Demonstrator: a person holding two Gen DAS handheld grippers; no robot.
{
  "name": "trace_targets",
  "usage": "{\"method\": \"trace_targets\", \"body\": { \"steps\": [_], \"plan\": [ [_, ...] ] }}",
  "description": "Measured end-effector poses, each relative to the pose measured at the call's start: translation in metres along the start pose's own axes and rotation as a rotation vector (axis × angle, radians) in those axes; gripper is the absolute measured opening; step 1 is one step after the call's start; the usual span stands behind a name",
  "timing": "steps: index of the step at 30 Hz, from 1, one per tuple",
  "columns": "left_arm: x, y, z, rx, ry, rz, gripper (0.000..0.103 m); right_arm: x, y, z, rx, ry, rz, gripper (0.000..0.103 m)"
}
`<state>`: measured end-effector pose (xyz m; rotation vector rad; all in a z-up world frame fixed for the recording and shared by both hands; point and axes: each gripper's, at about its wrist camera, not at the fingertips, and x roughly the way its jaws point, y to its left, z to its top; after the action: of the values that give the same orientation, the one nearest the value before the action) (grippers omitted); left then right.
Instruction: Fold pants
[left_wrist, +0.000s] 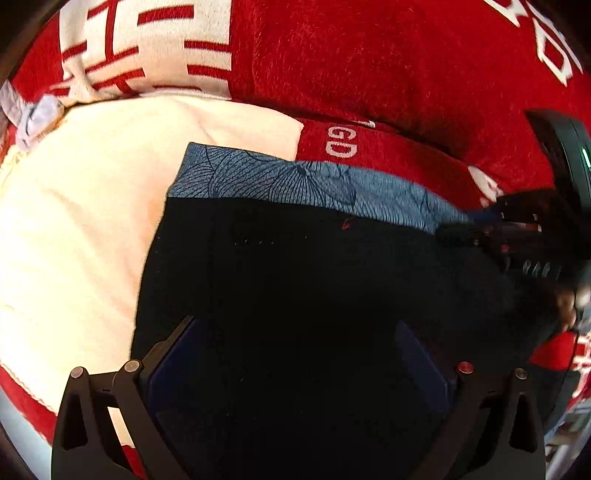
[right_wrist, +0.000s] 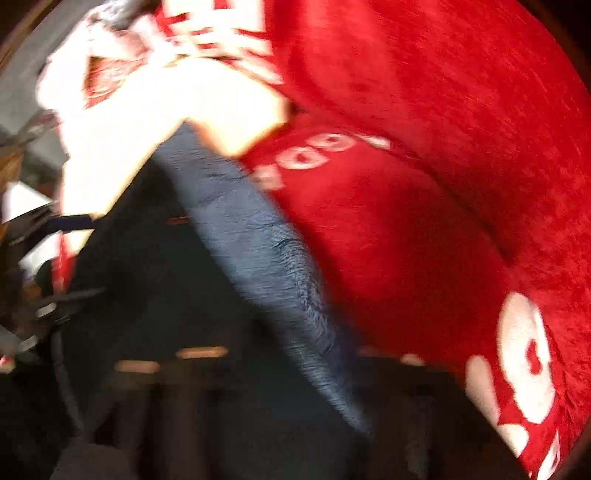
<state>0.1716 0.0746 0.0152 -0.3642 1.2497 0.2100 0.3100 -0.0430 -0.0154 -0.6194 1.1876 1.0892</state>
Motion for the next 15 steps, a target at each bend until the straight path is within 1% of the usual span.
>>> {"method": "trace_targets", "body": {
  "steps": [1, 2, 7, 10, 12, 13, 15],
  "plan": [
    [-0.001, 0.001, 0.004, -0.016, 0.003, -0.022, 0.103, -0.004, 0.007, -0.001, -0.024, -0.005, -0.027, 0.013],
    [-0.002, 0.002, 0.007, -0.029, 0.004, -0.038, 0.103, -0.007, 0.012, -0.001, -0.036, -0.014, -0.044, 0.012],
    [-0.010, 0.007, 0.034, -0.129, 0.022, -0.151, 0.103, -0.046, 0.046, -0.018, -0.079, -0.155, -0.156, 0.011],
    [-0.015, 0.012, 0.052, -0.227, 0.020, -0.209, 0.103, -0.065, 0.078, -0.039, -0.125, -0.226, -0.262, 0.011],
    [-0.011, 0.013, 0.063, -0.307, 0.047, -0.250, 0.103, -0.068, 0.096, -0.046, -0.148, -0.254, -0.337, 0.011],
    [-0.010, 0.012, 0.065, -0.335, 0.055, -0.251, 0.103, -0.068, 0.102, -0.048, -0.155, -0.263, -0.358, 0.011],
    [-0.006, 0.008, 0.071, -0.359, 0.068, -0.221, 0.103, -0.065, 0.119, -0.058, -0.189, -0.274, -0.415, 0.010]
  ]
}}
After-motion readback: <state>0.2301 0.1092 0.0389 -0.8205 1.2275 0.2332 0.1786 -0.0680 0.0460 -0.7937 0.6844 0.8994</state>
